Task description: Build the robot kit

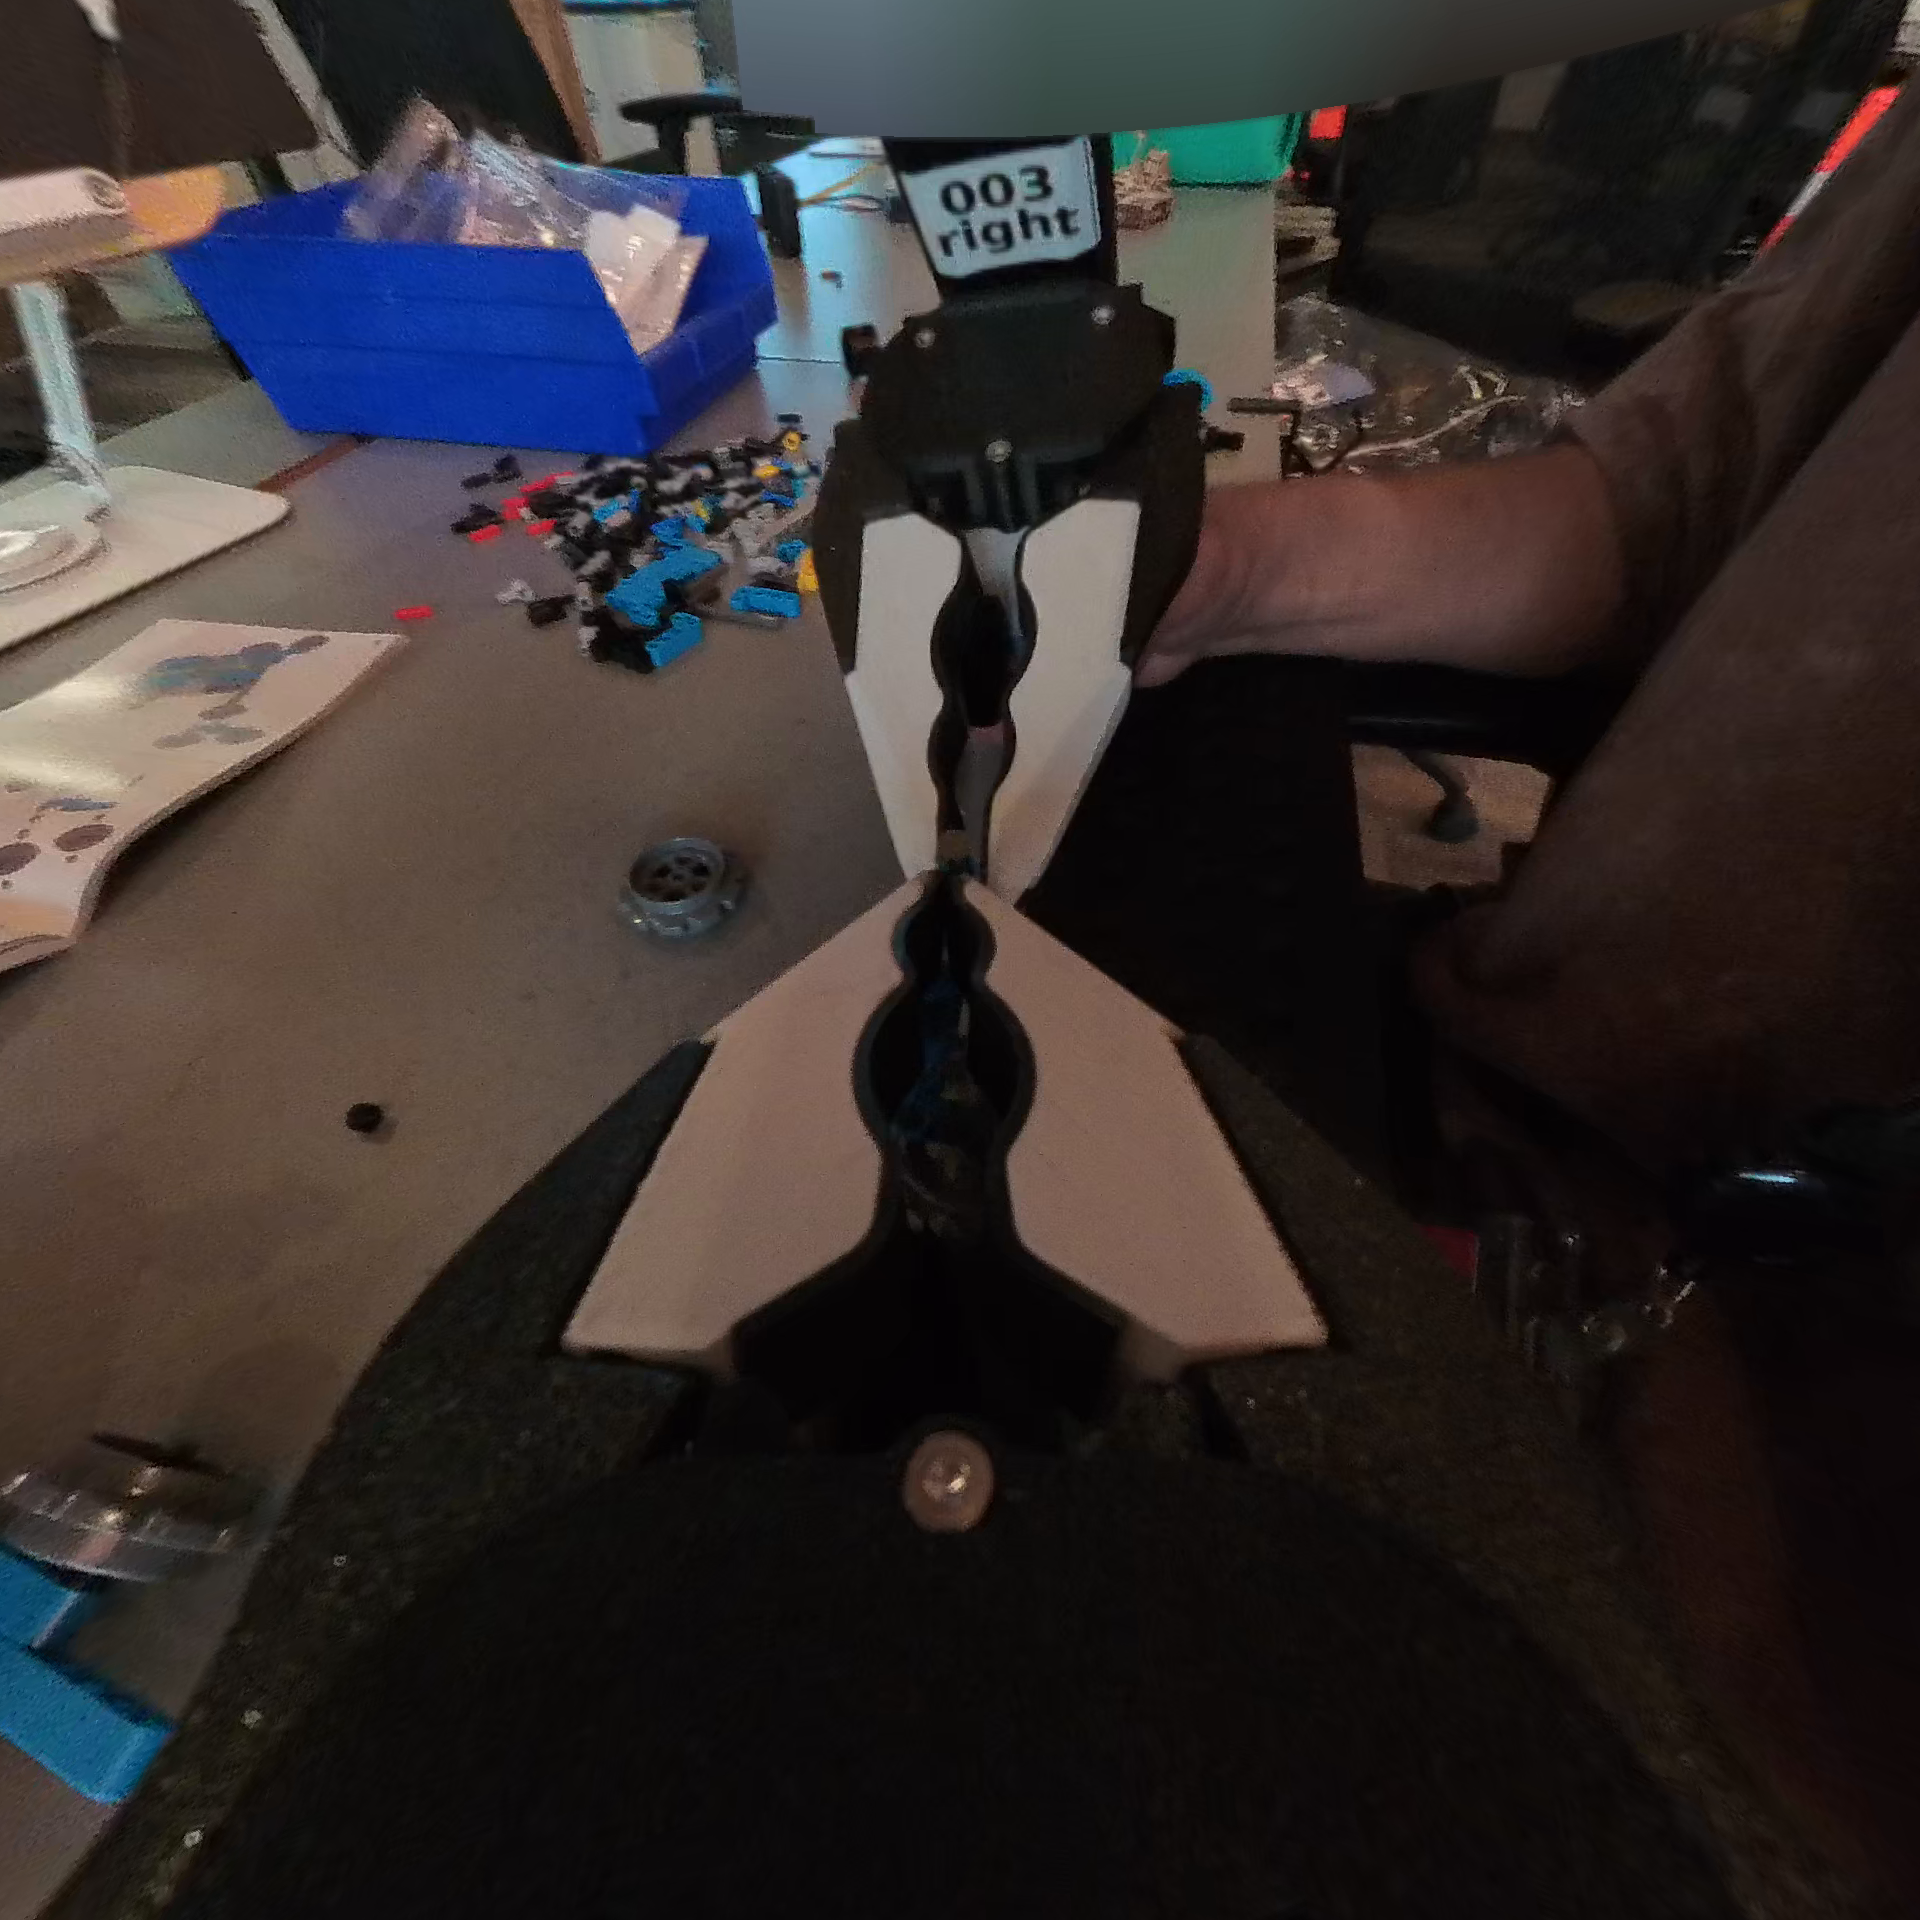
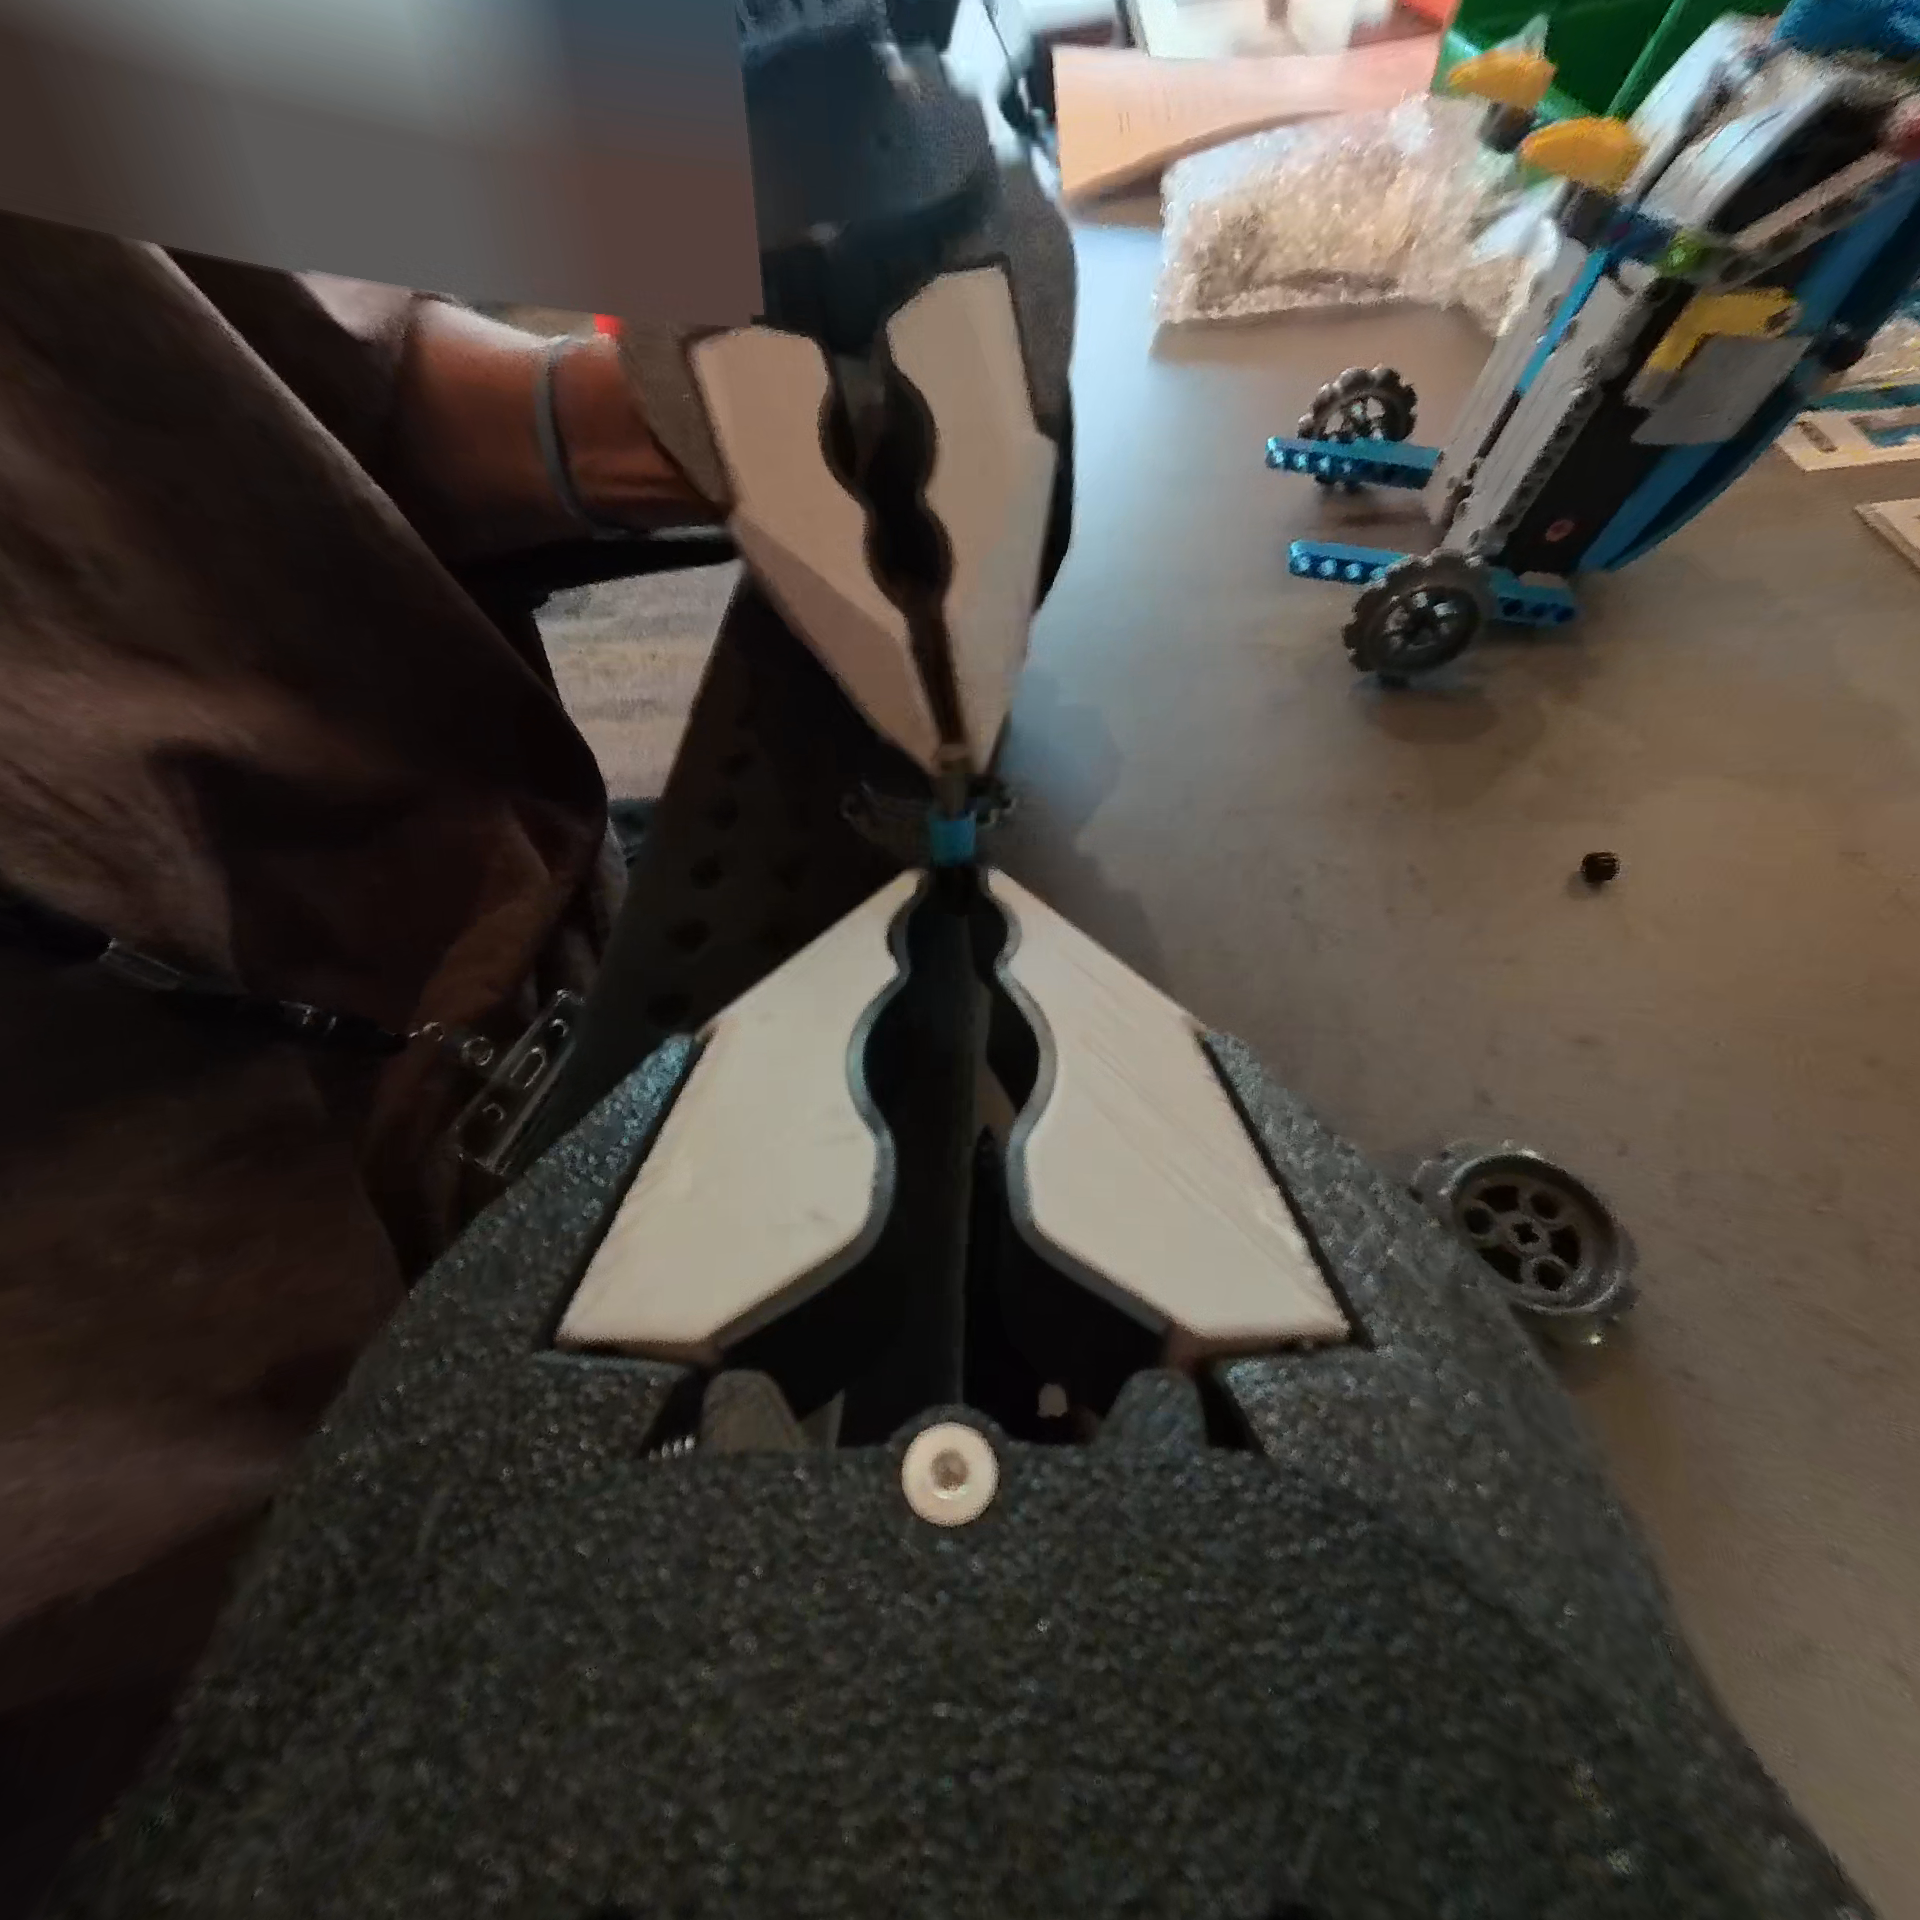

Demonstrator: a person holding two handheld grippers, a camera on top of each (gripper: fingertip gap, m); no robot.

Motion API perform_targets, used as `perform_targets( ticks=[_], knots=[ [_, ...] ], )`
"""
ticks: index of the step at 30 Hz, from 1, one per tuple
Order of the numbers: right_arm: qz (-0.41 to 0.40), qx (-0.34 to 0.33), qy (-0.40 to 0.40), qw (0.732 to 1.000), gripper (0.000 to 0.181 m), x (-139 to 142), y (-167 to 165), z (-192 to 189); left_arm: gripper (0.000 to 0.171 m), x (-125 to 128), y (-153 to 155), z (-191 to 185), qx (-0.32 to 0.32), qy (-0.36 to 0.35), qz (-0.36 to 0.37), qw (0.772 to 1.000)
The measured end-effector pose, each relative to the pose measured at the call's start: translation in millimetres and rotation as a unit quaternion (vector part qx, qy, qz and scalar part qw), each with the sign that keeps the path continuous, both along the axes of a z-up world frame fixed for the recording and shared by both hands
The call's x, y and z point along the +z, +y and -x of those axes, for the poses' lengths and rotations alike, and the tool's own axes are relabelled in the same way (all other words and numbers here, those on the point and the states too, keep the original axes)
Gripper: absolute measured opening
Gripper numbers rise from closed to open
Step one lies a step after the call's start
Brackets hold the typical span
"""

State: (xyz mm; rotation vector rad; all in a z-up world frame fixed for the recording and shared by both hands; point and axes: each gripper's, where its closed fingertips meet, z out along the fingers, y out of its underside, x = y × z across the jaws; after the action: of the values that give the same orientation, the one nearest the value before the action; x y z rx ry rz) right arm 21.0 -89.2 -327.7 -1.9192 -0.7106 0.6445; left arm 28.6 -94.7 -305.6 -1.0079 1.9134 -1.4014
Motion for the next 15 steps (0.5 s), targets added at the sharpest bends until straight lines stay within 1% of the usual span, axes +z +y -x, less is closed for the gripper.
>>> perform_targets(
  ticks=[2,5,8,10,11,12,14,15],
  knots=[
    [-0.004,-0.005,0.016,1.0,0.006,3.9,0.7,-2.3,0.0,1.6,0.3,0.5,0.004,-0.009,-0.005,1.0],
    [-0.002,-0.008,0.012,1.0,0.006,2.4,0.6,-3.4,0.0,-0.4,-0.5,0.3,0.004,-0.005,-0.012,1.0],
    [0.001,-0.004,0.02,1.0,0.007,3.4,0.5,-2.7,0.0,2.3,0.2,1.2,-0.006,0.0,0.013,1.0],
    [-0.01,-0.01,0.029,0.999,0.007,8.3,1.7,-5.1,0.0,9.4,3.8,2.7,-0.012,-0.002,0.05,0.999],
    [-0.018,-0.013,0.03,0.999,0.007,10.9,1.9,-6.9,0.021,14.4,7.8,3.0,-0.012,-0.005,0.076,0.997],
    [-0.032,-0.016,0.026,0.999,0.007,14.4,1.9,-7.6,0.031,17.1,10.6,3.3,-0.015,0.001,0.101,0.995],
    [-0.069,-0.026,-0.002,0.997,0.006,19.1,3.4,-9.3,0.036,15.1,8.7,3.6,-0.036,0.029,0.126,0.991],
    [-0.085,-0.033,-0.024,0.996,0.006,19.7,4.5,-10.5,0.038,11.0,5.3,3.1,-0.046,0.044,0.121,0.991]
  ],
)
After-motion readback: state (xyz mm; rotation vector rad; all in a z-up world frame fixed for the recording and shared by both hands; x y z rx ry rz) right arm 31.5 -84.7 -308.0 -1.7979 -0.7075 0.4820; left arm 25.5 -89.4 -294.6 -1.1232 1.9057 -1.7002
